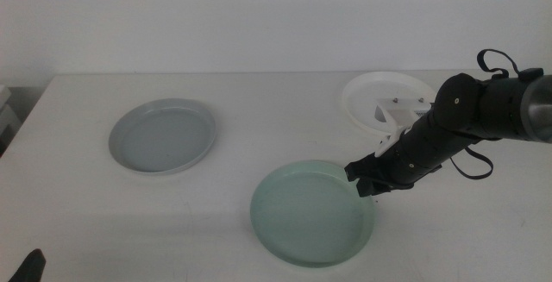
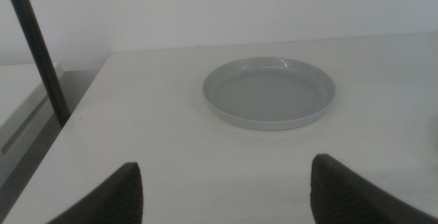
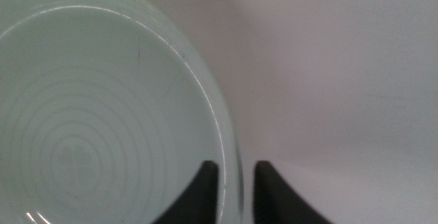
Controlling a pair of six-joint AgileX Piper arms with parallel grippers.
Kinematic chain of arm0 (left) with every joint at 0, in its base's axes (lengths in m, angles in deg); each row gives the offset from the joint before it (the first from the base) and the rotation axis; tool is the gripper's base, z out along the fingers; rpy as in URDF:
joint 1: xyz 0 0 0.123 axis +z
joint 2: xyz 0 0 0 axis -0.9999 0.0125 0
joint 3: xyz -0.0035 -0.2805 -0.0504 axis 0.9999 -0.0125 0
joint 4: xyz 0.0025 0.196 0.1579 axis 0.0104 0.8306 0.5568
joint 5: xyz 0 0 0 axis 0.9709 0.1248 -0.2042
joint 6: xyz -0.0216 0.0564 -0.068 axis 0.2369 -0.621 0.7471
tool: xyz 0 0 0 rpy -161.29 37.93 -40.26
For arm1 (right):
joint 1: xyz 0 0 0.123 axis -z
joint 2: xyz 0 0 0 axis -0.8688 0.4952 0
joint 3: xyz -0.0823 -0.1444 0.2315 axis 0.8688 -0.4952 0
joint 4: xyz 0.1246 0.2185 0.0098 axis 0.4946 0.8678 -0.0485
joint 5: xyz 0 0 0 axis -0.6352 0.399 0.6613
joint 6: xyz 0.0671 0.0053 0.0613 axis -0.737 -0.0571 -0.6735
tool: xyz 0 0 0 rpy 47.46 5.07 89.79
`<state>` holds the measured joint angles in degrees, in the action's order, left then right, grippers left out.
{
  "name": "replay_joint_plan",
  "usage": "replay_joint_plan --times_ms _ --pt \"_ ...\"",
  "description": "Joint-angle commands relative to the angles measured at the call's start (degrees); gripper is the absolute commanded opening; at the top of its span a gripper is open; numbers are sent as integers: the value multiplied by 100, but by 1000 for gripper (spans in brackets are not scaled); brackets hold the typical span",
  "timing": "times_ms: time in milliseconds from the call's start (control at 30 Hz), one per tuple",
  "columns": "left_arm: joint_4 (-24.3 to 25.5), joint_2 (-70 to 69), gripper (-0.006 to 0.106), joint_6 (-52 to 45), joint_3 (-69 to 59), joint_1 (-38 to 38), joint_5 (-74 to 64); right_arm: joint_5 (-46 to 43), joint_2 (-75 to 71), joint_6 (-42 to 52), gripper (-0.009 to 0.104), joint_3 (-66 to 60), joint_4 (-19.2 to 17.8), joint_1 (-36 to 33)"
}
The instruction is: Stack the three bowls on top of each other.
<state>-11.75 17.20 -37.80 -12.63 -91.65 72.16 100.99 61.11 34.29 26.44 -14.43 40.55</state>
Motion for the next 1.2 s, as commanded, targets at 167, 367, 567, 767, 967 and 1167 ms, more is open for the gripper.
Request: replay_joint_plan --times_ms 167,367,567,767,967,1167 --pt "-16 -78 80 48 25 11 415 12 -425 69 58 179 122 -10" --pt "-16 -78 80 48 25 11 415 173 -1020 -630 63 522 19 212" --pt "-16 -78 80 48 25 11 415 1087 -1117 -1461 57 1564 -1203 578" --pt "-16 -78 80 48 25 11 415 1387 -791 -2477 56 2642 -2741 829" --pt "-16 -78 80 48 25 11 415 1812 -8 -2629 56 3726 -3068 1247" --pt "-16 -78 80 48 25 11 415 1786 875 -2491 56 4475 -2828 1651"
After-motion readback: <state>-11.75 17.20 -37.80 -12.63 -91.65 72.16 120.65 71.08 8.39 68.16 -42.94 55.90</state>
